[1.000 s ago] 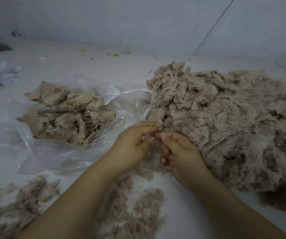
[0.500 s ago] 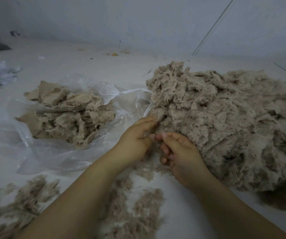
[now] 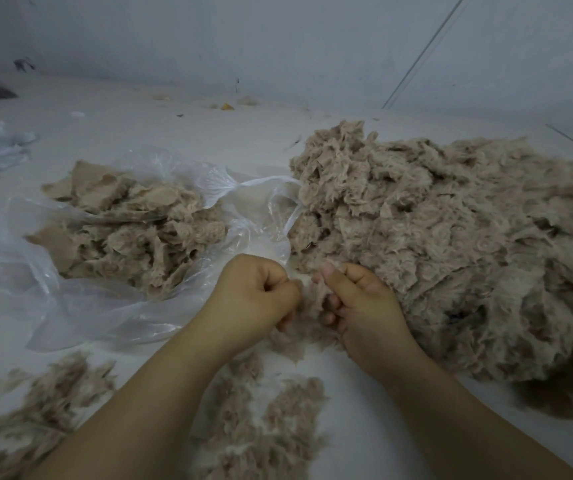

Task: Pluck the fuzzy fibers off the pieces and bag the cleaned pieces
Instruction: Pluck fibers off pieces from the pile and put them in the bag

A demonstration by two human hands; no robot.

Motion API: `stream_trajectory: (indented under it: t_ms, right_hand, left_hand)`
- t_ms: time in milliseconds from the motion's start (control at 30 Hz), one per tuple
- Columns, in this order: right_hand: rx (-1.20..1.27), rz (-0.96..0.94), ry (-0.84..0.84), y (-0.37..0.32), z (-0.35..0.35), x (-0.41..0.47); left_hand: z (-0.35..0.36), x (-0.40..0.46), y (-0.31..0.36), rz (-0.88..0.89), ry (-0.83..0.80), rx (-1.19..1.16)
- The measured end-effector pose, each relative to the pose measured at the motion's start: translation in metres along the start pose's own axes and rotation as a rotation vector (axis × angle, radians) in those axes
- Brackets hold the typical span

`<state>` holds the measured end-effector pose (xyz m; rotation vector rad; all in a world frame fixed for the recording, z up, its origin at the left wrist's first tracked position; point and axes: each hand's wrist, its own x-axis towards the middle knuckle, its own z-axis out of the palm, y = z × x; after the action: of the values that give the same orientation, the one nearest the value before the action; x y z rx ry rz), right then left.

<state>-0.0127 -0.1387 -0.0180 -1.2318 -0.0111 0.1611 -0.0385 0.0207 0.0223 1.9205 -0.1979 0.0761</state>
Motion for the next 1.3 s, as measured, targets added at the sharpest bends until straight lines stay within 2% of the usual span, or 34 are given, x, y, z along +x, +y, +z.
stream_trajectory:
  t_ms: [200, 300, 433, 500, 567, 667, 767, 833, 967, 1300]
  right_hand:
    - [0.049, -0.008, -0.061, -0.004, 0.001, -0.002]
    - [0.078, -0.009, -0.108, -0.006, 0.001, -0.002]
    - [0.052, 0.001, -0.122, -0.007, 0.002, -0.002]
    - [0.063, 0.006, -0.133, -0.007, 0.002, -0.002]
    - [0.096, 0.01, -0.139, -0.009, 0.003, -0.003]
    - [0.118, 0.035, -0.099, -0.008, 0.002, -0.003]
    - [0.102, 0.061, -0.063, -0.006, 0.0, -0.001]
    - [0.069, 0.06, -0.08, -0.006, 0.0, 0.0]
    - [-0.052, 0.025, -0.155, -0.004, -0.001, 0.0]
    - [-0.094, -0.008, -0.091, -0.002, 0.0, 0.001]
  left_hand:
    - [0.005, 0.006, -0.003, -0.115, 0.09, -0.057]
    - [0.007, 0.007, 0.001, -0.179, 0.054, -0.136]
    - [0.011, 0.004, -0.001, -0.22, -0.068, -0.121]
    - [0.012, 0.003, -0.003, -0.229, -0.052, -0.165]
    - [0.014, 0.004, -0.004, -0.182, 0.06, -0.14]
    - [0.015, 0.008, -0.007, 0.058, 0.289, 0.064]
    - [0.015, 0.008, -0.009, 0.271, 0.373, 0.044]
    - [0.016, 0.008, -0.01, 0.354, 0.4, 0.067]
    - [0.018, 0.009, -0.012, 0.339, 0.398, 0.076]
    - [0.023, 0.011, -0.009, 0.199, 0.328, -0.152]
